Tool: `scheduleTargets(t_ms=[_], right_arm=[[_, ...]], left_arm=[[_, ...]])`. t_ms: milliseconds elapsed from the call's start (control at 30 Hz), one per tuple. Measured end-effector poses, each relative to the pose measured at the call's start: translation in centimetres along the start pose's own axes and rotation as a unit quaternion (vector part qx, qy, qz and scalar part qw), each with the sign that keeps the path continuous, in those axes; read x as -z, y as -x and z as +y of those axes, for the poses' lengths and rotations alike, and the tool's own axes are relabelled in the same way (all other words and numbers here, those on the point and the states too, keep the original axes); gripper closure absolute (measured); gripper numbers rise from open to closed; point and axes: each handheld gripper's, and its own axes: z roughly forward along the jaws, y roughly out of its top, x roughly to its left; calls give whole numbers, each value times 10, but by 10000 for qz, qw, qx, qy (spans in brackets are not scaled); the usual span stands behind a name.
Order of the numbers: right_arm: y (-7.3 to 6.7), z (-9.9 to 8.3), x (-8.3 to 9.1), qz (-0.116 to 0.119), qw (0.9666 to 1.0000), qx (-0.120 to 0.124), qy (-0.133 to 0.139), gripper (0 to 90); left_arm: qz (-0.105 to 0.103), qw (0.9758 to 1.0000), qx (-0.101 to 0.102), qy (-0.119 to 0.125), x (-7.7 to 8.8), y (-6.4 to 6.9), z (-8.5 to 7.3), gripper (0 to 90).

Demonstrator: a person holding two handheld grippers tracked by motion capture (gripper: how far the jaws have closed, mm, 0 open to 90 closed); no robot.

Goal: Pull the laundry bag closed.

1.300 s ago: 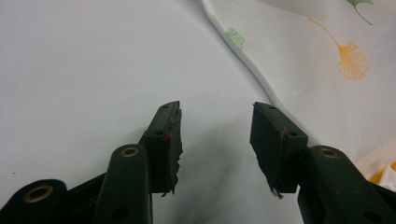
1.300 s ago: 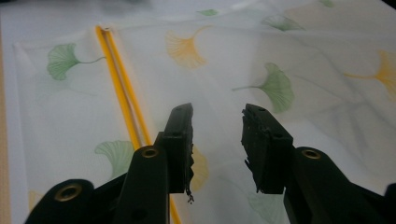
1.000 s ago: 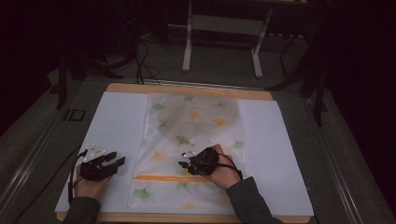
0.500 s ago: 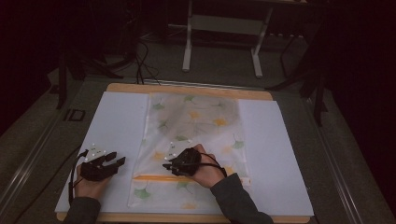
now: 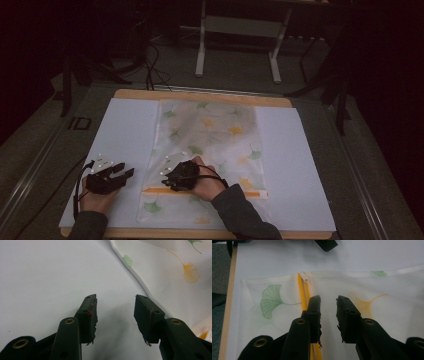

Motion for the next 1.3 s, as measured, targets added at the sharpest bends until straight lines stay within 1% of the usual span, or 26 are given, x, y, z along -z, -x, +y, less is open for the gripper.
scheduleTargets(t_ms=[267, 367, 400, 567, 600, 633, 667, 733, 900, 1000, 1200, 1300], right_arm=[[-4, 7, -20, 192, 9997, 41, -137, 744], [-4, 10, -22, 224, 9997, 51, -127, 731], [-5, 12, -25, 277, 9996, 37, -61, 717], [-7, 15, -31, 330, 9994, 70, -72, 702], [-7, 16, -35, 394, 9992, 81, -41, 699], [-7, 16, -35, 394, 9992, 81, -41, 699], [-8, 17, -37, 401, 9992, 62, -57, 698], [-9, 18, -42, 418, 9990, 104, -110, 690], [-9, 20, -48, 435, 9987, 154, -214, 683], [-11, 22, -53, 475, 9981, 199, -335, 683], [-13, 24, -59, 504, 9973, 281, -453, 683], [-14, 25, -61, 525, 9972, 291, -453, 683]], left_arm=[[3, 10000, -5, 3, 0, 0, 0, 534], [20, 10000, -8, 13, 0, 0, 0, 534], [18, 10000, -6, 20, 0, 0, 0, 534], [25, 10000, -4, 28, 0, 0, 0, 531], [24, 10000, -3, 29, 0, 0, 0, 530], [19, 10000, 0, 31, 0, 0, 0, 530], [18, 10000, 2, 32, 0, 0, 0, 530], [18, 10000, 1, 33, 0, 0, 0, 530], [25, 10000, -8, 49, 1, 0, -1, 529], [23, 10000, -10, 49, 1, 0, -1, 528], [23, 10000, -14, 51, 1, 0, -1, 528], [21, 10000, -11, 51, 1, 0, -1, 527]])
